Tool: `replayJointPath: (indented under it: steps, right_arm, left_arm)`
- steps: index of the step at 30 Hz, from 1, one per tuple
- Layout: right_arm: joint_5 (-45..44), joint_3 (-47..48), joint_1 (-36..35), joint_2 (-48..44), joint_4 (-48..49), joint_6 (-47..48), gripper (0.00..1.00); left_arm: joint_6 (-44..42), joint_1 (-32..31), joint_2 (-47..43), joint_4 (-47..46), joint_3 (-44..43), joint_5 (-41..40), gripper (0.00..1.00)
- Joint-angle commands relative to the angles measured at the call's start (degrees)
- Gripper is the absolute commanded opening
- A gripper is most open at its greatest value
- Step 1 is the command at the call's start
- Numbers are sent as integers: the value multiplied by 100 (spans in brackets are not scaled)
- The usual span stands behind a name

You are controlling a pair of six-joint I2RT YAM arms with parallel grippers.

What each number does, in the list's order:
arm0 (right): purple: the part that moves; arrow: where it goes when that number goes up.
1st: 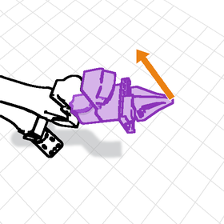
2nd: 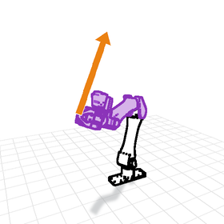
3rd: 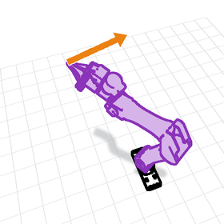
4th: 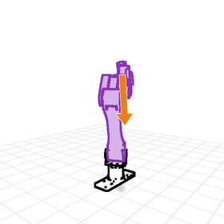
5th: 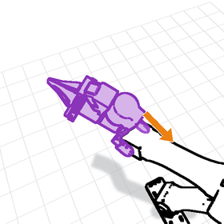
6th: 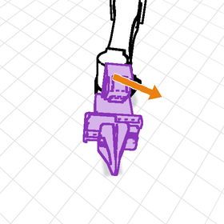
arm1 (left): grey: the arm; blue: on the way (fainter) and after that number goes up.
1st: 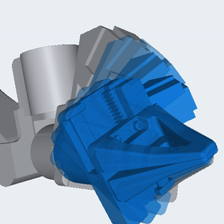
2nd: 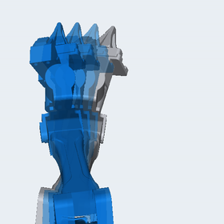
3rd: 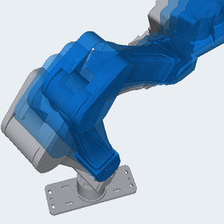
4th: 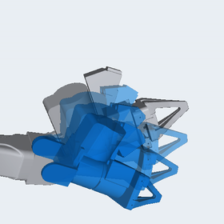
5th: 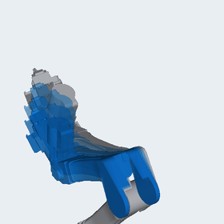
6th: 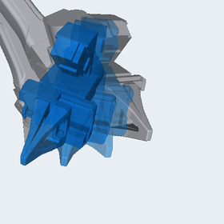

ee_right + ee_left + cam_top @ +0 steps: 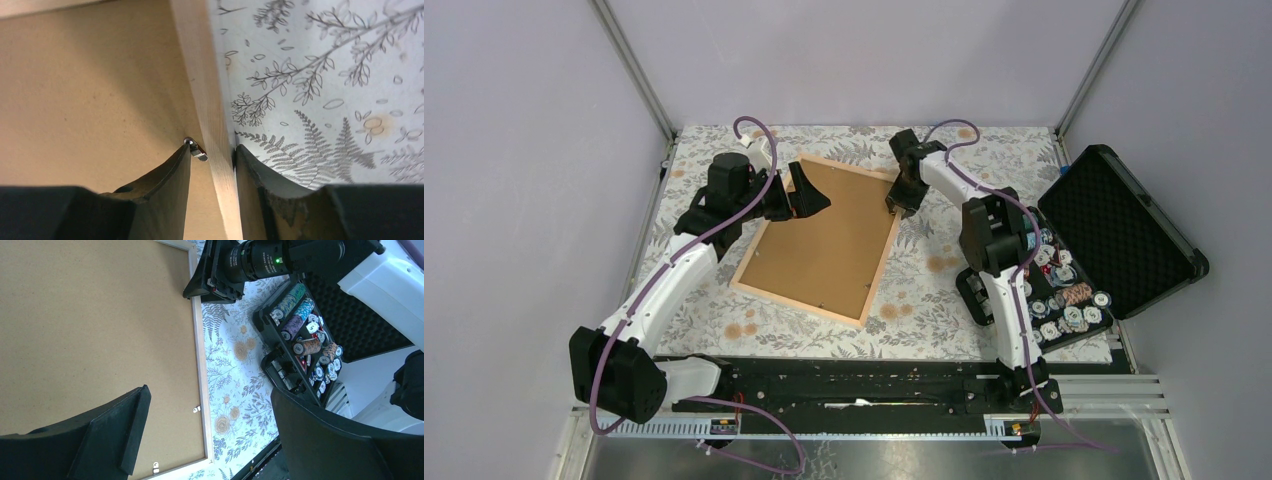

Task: Put the photo into the frame
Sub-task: Install the photo frame at the center of the board.

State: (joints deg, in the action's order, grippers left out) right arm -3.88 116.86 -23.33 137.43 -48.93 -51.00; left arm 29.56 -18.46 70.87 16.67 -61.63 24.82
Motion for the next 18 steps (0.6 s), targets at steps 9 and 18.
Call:
replayJointPath:
  steps: [9,18]
  right_arm:
    - [622,-819,145,20,1377,4273,0]
    - [891,-865,179,-230,2020,5425,0]
  left_arm:
    - [-58,-35,-170,-224,-165,56,99]
    - [-56,-32,-141,-224,-164,49,99]
